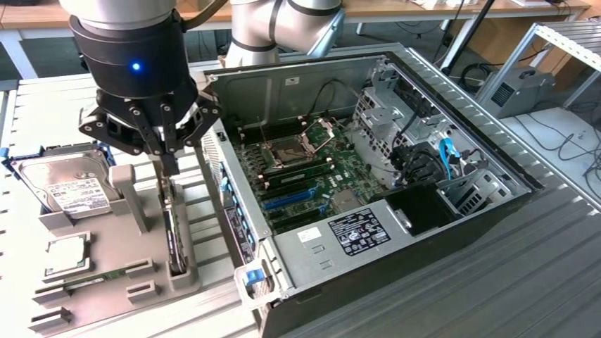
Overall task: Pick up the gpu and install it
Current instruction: 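Reach for the gpu, then pick up the gpu and move the gpu toward the slot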
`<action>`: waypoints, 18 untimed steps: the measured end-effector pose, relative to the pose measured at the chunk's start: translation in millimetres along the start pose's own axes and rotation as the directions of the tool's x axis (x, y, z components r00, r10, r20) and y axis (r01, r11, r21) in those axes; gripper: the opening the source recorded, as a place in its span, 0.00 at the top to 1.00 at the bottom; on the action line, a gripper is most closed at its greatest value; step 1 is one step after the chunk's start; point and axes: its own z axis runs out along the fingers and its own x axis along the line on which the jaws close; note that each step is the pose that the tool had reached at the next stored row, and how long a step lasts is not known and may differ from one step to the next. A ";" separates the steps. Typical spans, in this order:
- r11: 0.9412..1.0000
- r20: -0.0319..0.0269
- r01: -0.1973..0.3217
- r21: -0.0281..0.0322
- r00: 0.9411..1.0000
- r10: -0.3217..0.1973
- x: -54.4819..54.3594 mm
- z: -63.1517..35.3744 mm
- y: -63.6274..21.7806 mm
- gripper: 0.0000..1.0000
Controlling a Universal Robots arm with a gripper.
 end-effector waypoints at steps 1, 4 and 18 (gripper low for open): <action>1.000 0.000 0.000 0.000 1.000 0.000 0.0 0.1 -0.4 0.89; 1.000 0.000 0.000 0.000 1.000 0.000 -0.2 0.3 -2.0 0.89; 1.000 0.000 0.000 0.000 1.000 0.000 -0.3 0.5 -3.3 0.89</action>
